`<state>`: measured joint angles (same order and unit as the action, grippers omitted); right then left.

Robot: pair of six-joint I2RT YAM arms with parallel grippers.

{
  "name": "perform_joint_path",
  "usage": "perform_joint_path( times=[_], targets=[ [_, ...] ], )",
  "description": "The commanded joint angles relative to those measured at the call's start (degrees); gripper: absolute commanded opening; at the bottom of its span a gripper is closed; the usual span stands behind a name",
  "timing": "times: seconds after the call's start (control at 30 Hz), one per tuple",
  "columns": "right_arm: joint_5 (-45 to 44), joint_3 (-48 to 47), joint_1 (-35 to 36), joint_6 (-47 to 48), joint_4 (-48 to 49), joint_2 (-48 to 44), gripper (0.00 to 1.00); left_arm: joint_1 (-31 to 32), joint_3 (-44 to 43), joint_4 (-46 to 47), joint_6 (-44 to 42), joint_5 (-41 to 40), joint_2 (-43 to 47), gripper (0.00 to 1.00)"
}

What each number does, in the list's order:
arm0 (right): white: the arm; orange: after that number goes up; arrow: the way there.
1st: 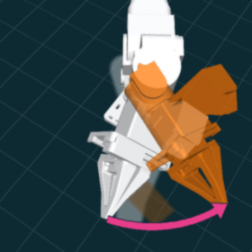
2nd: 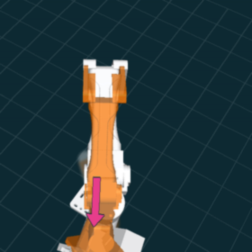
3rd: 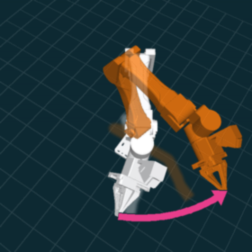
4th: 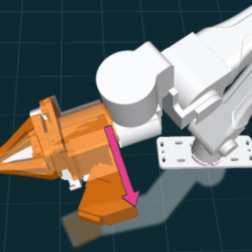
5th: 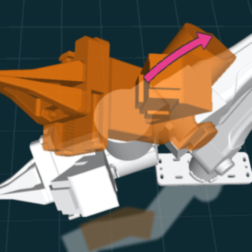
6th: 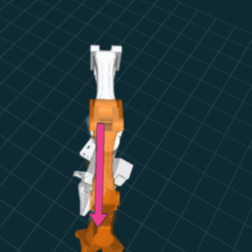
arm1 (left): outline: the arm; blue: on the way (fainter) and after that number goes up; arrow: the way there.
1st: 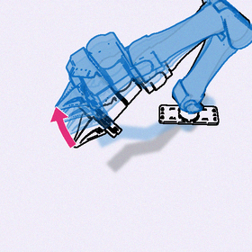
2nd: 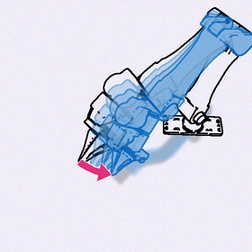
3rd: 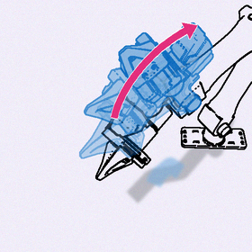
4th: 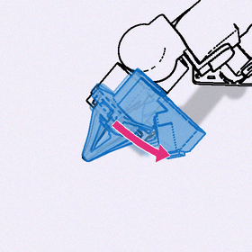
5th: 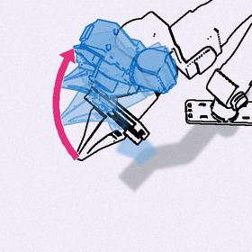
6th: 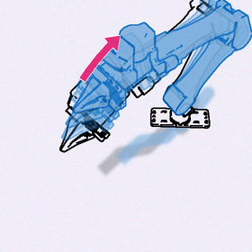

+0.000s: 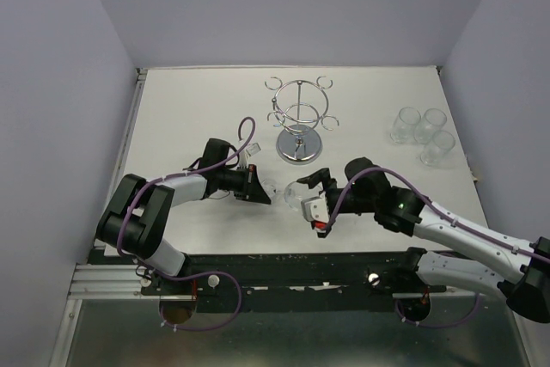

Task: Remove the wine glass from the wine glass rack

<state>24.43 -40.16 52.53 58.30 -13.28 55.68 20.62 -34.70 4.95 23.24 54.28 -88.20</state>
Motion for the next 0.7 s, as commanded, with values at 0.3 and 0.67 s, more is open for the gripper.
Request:
perform_joint_path(
  times=[0.3, 0.67],
  targets=[
    [-3.2, 0.8, 0.6, -1.0, 1.2, 0.4, 0.81, -0.4, -0.5, 2.9, 0.4, 4.1, -0.1, 0.00],
    [-8.1, -4.6, 0.6, -6.0, -6.0, -0.1, 0.69, -0.5, -1.7, -3.7, -1.7, -3.6, 2.2, 0.73]
  ],
)
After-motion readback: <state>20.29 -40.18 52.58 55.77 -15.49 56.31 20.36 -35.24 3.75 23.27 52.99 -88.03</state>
